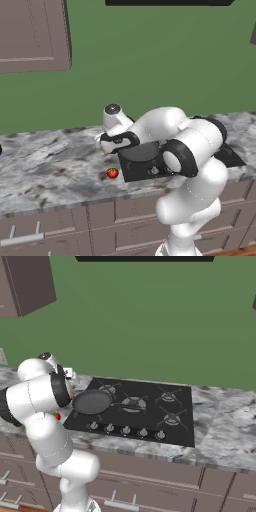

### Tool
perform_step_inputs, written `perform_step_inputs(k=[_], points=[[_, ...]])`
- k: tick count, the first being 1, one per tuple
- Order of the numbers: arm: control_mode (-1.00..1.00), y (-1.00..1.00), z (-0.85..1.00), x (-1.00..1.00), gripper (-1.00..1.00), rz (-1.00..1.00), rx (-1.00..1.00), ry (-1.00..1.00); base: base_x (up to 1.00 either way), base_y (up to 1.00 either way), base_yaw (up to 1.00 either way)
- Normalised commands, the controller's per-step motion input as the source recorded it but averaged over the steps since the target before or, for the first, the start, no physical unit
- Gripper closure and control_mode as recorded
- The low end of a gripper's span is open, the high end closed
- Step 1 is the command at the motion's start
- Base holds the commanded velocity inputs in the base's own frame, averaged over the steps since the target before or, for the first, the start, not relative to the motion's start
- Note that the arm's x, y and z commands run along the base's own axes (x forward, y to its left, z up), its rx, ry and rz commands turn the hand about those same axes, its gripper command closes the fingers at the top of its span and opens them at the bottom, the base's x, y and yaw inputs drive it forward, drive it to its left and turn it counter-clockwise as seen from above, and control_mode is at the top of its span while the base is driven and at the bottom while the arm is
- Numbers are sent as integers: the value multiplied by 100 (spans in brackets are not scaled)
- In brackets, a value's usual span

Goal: Place the pan on the front left burner on the stove. Then place the tomato and the onion in the pan and turn on the front left burner.

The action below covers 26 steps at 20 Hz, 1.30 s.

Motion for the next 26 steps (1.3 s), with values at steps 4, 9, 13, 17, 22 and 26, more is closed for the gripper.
perform_step_inputs(k=[4,9,13,17,22,26], points=[[-100,1,-31,21,-100,0,1,0,0,0,0],[-100,6,-29,21,-100,0,2,0,0,0,0],[-100,12,-19,21,-100,0,1,0,0,0,0],[-100,12,-16,24,-100,0,1,0,0,0,0],[-100,2,-26,18,-100,0,0,0,0,0,0],[-100,0,-31,10,-100,0,0,0,0,0,0]])
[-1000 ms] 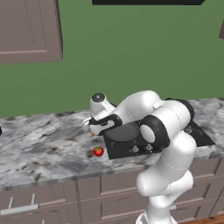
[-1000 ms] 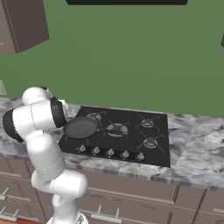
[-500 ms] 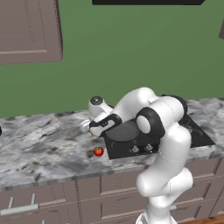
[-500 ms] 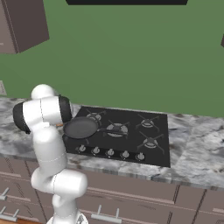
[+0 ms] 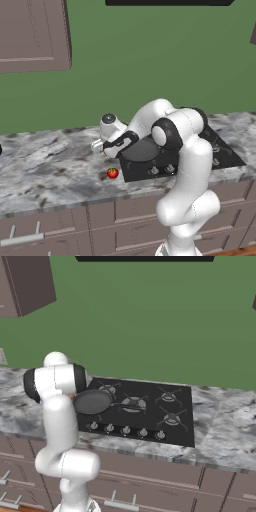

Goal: Place the pan on the front left burner on the stove. Then place the tomato and the onion in the pan and turn on the front left burner.

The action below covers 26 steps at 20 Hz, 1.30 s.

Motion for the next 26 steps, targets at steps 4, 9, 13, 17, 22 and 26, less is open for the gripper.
perform_step_inputs(k=[4,9,13,17,22,26], points=[[-100,2,-30,11,-100,0,0,0,0,0,0],[-100,6,-30,9,-100,0,0,0,0,0,0],[-100,16,-26,9,100,0,0,0,0,0,0],[-100,0,-22,-2,100,0,0,0,0,0,0],[-100,-4,-6,-18,100,0,0,-8,0,0,0],[-100,-8,15,-15,100,0,0,-26,0,0,0]])
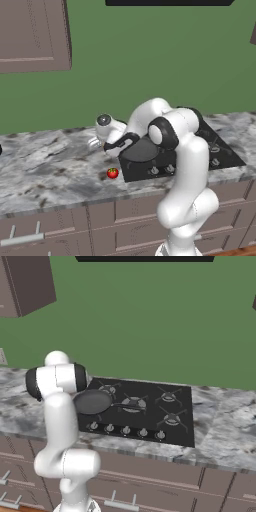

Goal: Place the pan on the front left burner on the stove. Then place the tomato and the onion in the pan and turn on the front left burner.

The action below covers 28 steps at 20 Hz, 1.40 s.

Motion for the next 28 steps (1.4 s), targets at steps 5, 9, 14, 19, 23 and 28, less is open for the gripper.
perform_step_inputs(k=[5,9,14,19,23,28], points=[[-100,-7,50,-13,100,-3,2,-24,0,0,0],[-100,-2,77,-24,100,-10,10,-9,0,0,0],[-100,-22,87,-68,100,-16,15,0,0,0,0],[-100,-34,92,-67,100,-19,13,1,0,0,0],[-100,-26,100,-36,100,-16,12,0,0,0,0],[-100,-15,97,-28,100,-13,10,0,0,0,0]])
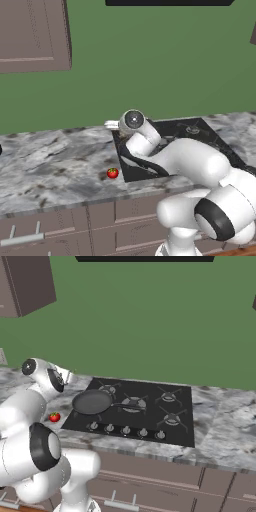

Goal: Place the pan on the front left burner on the stove. Then place the tomato and the onion in the pan and turn on the front left burner.

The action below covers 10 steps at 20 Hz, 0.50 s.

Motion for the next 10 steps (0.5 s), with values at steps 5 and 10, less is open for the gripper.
perform_step_inputs(k=[5,10], points=[[-100,-16,42,-28,100,-12,5,9,0,0,0],[-100,-19,2,-18,100,-7,3,15,0,0,0]])
